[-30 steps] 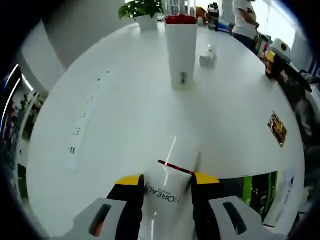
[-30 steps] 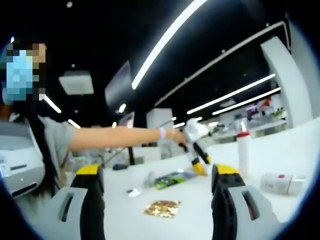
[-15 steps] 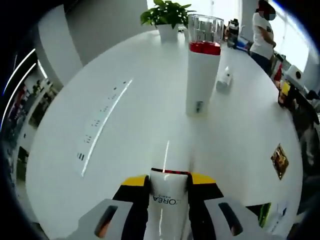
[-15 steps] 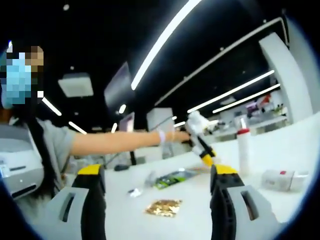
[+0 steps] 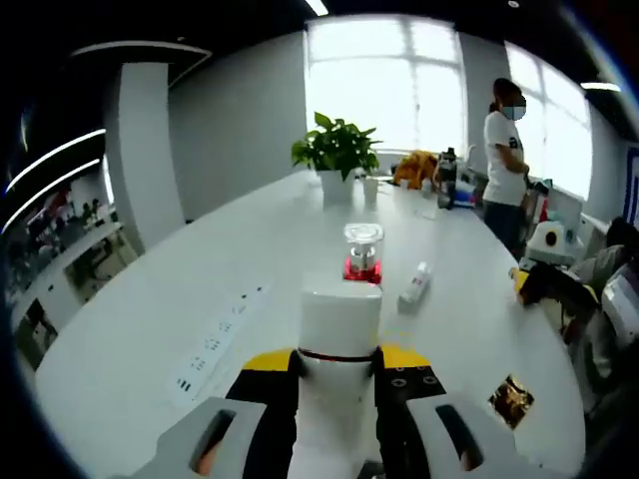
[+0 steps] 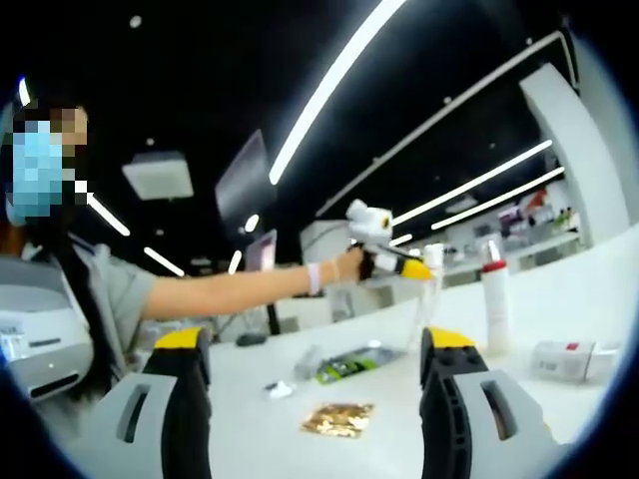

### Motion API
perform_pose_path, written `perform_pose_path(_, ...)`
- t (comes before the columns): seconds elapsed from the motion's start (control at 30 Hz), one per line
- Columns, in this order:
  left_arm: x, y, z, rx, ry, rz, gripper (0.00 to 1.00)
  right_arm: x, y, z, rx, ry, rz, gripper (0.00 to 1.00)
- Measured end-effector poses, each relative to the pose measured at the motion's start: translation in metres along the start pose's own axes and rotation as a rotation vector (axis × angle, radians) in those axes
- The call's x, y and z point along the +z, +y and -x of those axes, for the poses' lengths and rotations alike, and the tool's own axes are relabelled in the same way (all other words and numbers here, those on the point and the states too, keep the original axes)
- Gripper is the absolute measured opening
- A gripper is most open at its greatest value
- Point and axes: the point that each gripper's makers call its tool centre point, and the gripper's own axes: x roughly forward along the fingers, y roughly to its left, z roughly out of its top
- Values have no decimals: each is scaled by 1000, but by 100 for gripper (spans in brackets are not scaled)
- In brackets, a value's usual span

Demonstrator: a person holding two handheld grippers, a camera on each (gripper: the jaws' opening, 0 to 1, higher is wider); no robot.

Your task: Arrange the skincare products in the storage area until every visible bottle or jar stands upright without overlapping.

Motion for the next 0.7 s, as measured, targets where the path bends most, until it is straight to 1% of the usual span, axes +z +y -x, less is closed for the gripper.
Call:
perform_pose_path(0.1,12,0,11,18,-86,3,28,-1,1,-1,6,5,-7,86)
perform_pose_path(0.2,22,0,23,30,-159,10,28,-3,1,-2,8,13,-10,85)
perform_pose_path(0.23,25,-1,27,33,-183,16,28,-3,1,-2,9,11,-12,85)
perform_pose_path(0.3,27,-8,36,37,-213,21,28,3,2,-5,14,-12,-10,84)
perform_pose_path(0.37,27,-14,41,32,-224,21,28,10,1,-11,20,-42,-40,82)
perform_pose_path(0.4,26,-19,43,29,-226,39,28,12,0,-13,20,-52,-50,80)
perform_pose_path(0.47,25,-28,46,30,-222,44,28,14,0,-23,24,-56,-61,77)
perform_pose_path(0.53,25,-36,50,52,-235,44,28,17,0,-32,27,-59,-56,83)
perform_pose_path(0.6,25,-43,55,64,-251,71,28,18,0,-45,28,-35,-30,88)
perform_pose_path(0.63,25,-47,57,66,-255,83,28,19,-1,-51,25,-25,-23,89)
perform_pose_path(0.7,23,-53,61,85,-261,92,28,24,-2,-63,25,-29,-30,89)
